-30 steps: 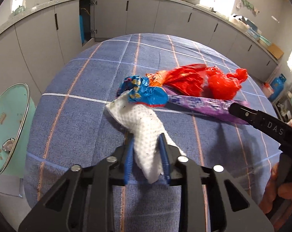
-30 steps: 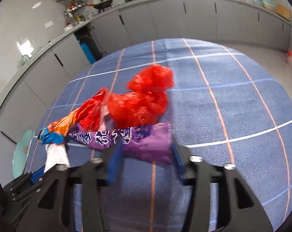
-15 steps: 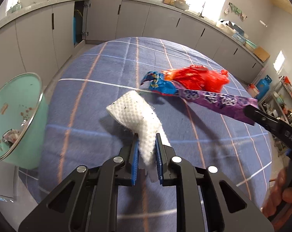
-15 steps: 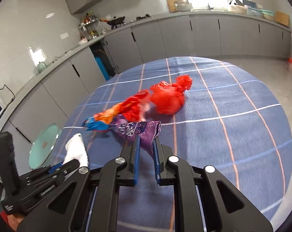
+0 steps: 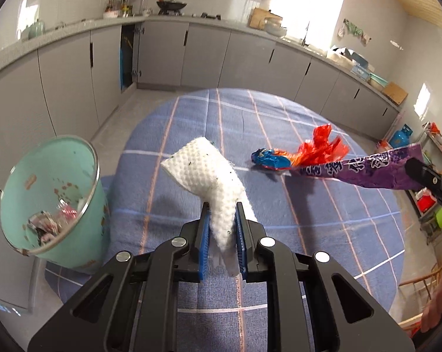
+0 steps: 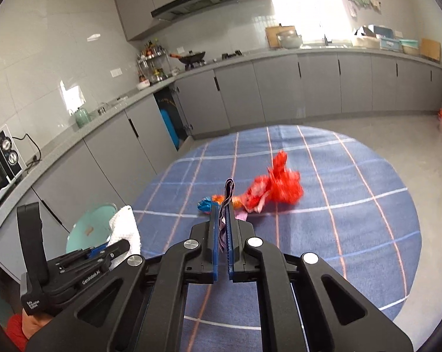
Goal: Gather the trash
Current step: 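Carry the paper towel and purple wrapper over the teal bin with both tools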
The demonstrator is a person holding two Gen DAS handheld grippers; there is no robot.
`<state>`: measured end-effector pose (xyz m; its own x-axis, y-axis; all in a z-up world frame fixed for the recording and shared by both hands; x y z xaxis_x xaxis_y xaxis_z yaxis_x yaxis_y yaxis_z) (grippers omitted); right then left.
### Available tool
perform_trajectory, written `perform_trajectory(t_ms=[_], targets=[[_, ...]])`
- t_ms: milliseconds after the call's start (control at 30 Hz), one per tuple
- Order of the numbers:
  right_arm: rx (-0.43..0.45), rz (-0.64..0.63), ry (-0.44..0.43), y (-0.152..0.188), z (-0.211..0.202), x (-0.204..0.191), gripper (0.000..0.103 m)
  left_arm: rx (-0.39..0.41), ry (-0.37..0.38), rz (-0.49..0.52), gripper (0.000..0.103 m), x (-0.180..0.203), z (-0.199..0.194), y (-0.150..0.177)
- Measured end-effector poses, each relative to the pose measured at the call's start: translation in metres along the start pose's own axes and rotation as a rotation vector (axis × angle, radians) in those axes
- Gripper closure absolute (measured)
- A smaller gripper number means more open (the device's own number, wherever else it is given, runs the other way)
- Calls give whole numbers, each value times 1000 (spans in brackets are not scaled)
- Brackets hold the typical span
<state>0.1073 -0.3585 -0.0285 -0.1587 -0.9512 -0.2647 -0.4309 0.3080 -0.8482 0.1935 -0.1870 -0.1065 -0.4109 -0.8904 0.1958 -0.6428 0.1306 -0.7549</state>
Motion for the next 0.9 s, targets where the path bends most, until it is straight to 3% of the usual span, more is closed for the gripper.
perform_trajectory(t_ms=[500, 900], targets=[[98, -49, -129, -43, -26, -61, 97, 120, -34, -8, 86, -30, -48, -30], [40, -95, -284, -25, 24, -159, 97, 147, -204, -67, 86, -120, -77, -38]])
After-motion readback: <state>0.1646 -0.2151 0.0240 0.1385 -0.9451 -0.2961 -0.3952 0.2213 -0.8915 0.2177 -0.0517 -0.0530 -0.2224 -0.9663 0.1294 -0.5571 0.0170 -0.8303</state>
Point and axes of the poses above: each gripper's, at about its wrist camera, not at the fingertips, and z roughly the way its jaws point, x to its right, y to its underside, the point moved 7 cm from there along z, roughly the way its jaws point, and after that the axes turned 4 degrees about x, right-handed, at the moved point
